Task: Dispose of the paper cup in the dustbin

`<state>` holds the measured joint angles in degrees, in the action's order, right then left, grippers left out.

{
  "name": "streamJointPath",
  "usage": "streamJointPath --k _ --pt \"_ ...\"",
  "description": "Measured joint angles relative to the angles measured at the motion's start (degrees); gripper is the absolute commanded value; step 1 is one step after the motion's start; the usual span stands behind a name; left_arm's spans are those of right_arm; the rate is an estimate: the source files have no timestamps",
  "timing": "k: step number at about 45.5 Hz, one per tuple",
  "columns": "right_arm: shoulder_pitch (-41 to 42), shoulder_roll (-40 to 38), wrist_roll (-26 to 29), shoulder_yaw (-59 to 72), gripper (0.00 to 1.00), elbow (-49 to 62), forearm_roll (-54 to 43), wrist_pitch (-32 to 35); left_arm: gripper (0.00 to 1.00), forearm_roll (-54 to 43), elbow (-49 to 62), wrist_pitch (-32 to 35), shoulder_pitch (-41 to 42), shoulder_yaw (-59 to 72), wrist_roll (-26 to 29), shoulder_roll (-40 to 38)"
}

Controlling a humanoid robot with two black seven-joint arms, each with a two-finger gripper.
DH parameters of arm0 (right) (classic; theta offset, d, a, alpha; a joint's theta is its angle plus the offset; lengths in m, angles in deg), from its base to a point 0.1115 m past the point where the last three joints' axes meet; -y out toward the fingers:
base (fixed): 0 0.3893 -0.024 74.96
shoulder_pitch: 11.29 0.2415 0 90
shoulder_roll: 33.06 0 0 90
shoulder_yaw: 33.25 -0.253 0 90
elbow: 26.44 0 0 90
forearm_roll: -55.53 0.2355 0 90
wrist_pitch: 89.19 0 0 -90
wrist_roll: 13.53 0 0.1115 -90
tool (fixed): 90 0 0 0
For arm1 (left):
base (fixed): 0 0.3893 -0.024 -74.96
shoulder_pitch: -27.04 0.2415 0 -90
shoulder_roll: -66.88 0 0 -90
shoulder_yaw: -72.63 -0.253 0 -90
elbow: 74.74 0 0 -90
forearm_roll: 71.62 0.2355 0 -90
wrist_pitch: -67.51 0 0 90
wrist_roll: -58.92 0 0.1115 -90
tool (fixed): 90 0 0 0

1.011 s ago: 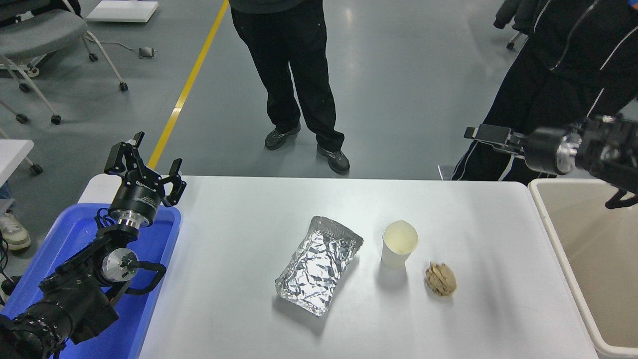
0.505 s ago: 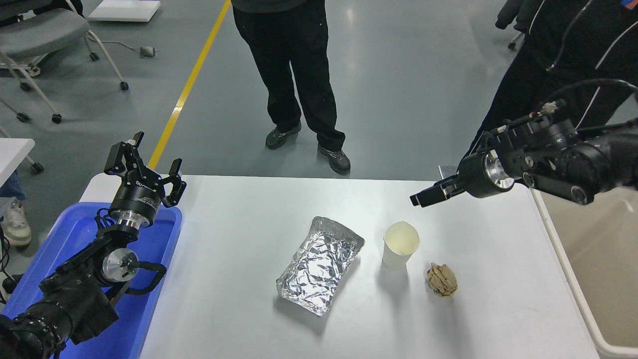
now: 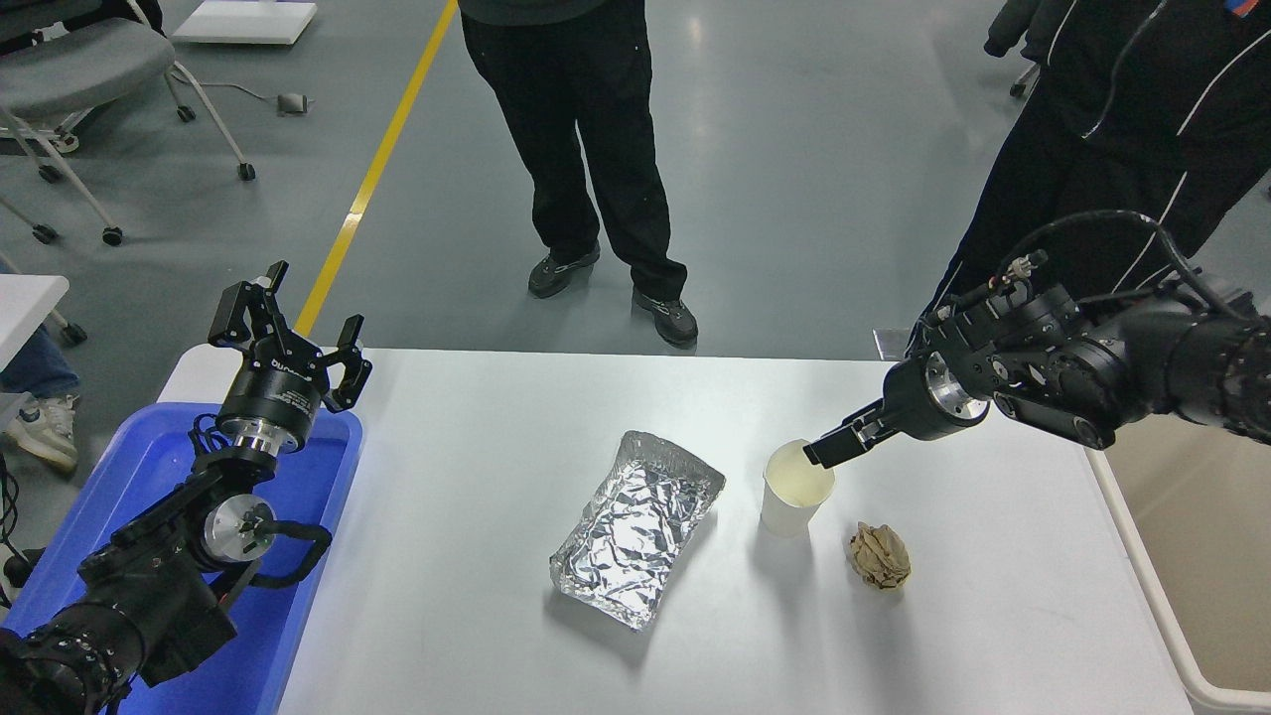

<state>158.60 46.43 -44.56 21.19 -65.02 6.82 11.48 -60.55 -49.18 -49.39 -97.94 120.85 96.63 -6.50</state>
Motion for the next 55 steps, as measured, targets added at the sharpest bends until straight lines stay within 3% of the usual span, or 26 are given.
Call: streamJointPath --k 10,15,21,25,27,31,35,55 --pt "-3.25 1.00 1.58 0.14 0.97 2.27 4.43 -0.09 1.00 0.00 0.00 0.00 0.00 0.00 0.00 0.00" --pt "-4.86 1.30 2.00 0.14 0.87 3.67 5.37 -0.49 1.00 0.01 0.00 0.00 0.00 0.01 0.00 0.00" --pt "-6.48 1.62 2.26 0.14 0.81 4.87 5.98 -1.69 1.00 0.00 0.00 0.00 0.00 0.02 0.00 0.00" --pt "-7.26 1.73 2.31 0.11 0.66 5.34 6.17 -2.48 1.00 0.00 0.00 0.00 0.00 0.02 0.00 0.00" --pt "-7.76 1.80 2.30 0.10 0.45 5.52 6.23 -2.90 1.00 0.00 0.00 0.00 0.00 0.03 0.00 0.00" --pt "-8.19 1.86 2.19 0.11 0.28 5.76 6.14 -3.26 1.00 0.00 0.00 0.00 0.00 0.03 0.00 0.00" --pt "-8.49 1.93 2.13 0.19 0.00 5.83 5.97 -3.45 1.00 0.00 0.00 0.00 0.00 0.03 0.00 0.00" --pt "-8.79 1.99 1.34 0.13 0.00 5.71 6.08 -3.24 1.00 0.01 0.01 0.00 0.00 0.03 0.00 0.00"
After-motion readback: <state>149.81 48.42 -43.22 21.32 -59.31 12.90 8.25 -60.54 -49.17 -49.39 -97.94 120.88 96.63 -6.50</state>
